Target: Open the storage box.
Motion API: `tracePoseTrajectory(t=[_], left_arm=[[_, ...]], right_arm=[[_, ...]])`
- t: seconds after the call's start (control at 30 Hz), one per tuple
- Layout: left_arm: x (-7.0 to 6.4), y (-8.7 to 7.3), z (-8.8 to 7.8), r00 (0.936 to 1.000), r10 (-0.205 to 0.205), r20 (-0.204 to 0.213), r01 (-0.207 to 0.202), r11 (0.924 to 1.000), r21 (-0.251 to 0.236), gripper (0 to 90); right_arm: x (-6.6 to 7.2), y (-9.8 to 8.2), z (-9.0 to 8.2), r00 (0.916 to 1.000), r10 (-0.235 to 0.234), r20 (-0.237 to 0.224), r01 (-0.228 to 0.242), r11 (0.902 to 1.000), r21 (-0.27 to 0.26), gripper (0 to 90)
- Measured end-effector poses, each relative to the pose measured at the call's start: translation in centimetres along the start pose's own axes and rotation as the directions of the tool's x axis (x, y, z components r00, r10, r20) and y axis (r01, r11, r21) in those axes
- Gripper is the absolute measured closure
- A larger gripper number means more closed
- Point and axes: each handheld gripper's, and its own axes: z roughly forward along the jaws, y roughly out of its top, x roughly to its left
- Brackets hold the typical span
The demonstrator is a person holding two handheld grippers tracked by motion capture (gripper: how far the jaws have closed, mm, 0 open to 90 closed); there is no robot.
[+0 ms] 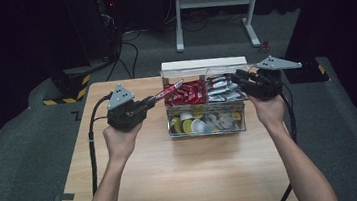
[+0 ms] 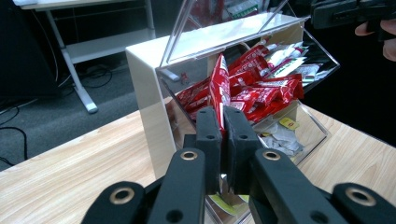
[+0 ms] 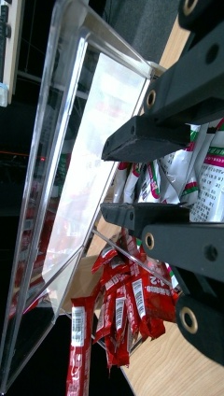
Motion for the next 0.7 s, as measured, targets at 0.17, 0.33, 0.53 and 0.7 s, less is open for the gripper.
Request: tracePoseTrajectory(t=[0.17, 0.33, 0.53, 0.7], left_arm=[[0.3, -0.2, -1.0, 0.9999, -0.011, -0.006, 0.011, 0.9998, -0.017, 86.0], [0.9, -0.5, -2.1, 0.9995, -0.032, -0.006, 0.032, 0.9988, -0.036, 86.0], [1.5, -1.1, -3.0, 0.9983, -0.059, -0.003, 0.059, 0.9970, -0.050, 85.9], [2.1, -1.6, -3.8, 0.9970, -0.078, -0.008, 0.077, 0.9953, -0.059, 85.8]], right_arm=[[0.0, 0.0, 0.0, 1.0000, 0.000, 0.002, 0.000, 1.0000, -0.001, 68.3], [0.0, 0.0, 0.0, 1.0000, 0.004, 0.001, -0.004, 1.0000, -0.005, 68.3], [0.0, -0.1, 0.0, 1.0000, 0.008, -0.001, -0.008, 1.0000, -0.002, 68.1], [0.0, -0.1, 0.0, 1.0000, 0.008, -0.002, -0.008, 0.9999, -0.007, 67.9]])
